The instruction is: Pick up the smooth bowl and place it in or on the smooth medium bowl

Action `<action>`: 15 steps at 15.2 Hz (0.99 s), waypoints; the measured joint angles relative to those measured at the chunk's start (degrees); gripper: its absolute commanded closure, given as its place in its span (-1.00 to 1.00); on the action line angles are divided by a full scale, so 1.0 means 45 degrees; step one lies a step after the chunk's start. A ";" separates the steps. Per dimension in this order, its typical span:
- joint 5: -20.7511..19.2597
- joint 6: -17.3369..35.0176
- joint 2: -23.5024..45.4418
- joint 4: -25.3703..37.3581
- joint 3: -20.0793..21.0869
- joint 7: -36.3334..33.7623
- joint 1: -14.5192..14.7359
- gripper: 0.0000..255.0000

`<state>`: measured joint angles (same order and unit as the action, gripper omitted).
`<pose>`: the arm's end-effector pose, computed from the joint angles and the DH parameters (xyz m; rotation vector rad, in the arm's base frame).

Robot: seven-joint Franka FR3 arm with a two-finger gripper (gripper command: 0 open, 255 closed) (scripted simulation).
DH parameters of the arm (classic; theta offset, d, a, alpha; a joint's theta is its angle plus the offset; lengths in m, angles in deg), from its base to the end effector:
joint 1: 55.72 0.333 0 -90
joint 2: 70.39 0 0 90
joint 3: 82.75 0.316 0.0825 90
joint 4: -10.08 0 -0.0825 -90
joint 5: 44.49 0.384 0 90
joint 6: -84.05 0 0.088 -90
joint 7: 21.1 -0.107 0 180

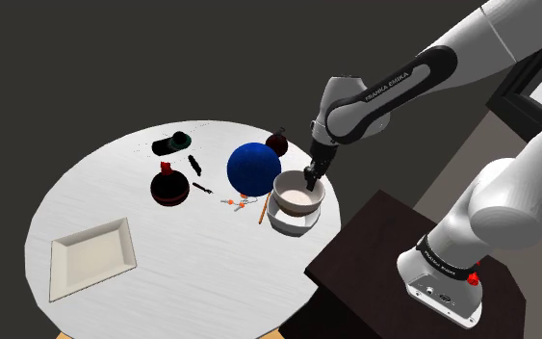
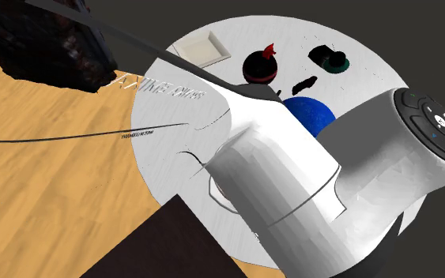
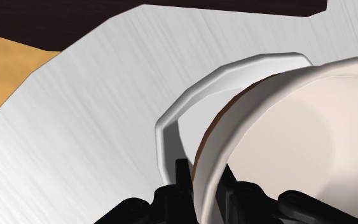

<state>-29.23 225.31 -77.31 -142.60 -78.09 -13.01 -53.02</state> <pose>0.4042 0.0509 0.2718 -2.9895 -0.0807 0.1143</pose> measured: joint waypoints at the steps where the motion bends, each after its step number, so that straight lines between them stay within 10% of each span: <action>1: 0.0000 0.0001 0.0000 0.0000 0.0000 0.0000 0.0000 -1.00; 15: -0.0453 -0.1915 -0.1363 0.0553 -0.0167 -0.0246 -0.0225 -1.00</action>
<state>-31.27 216.69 -83.45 -140.12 -78.84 -14.11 -54.03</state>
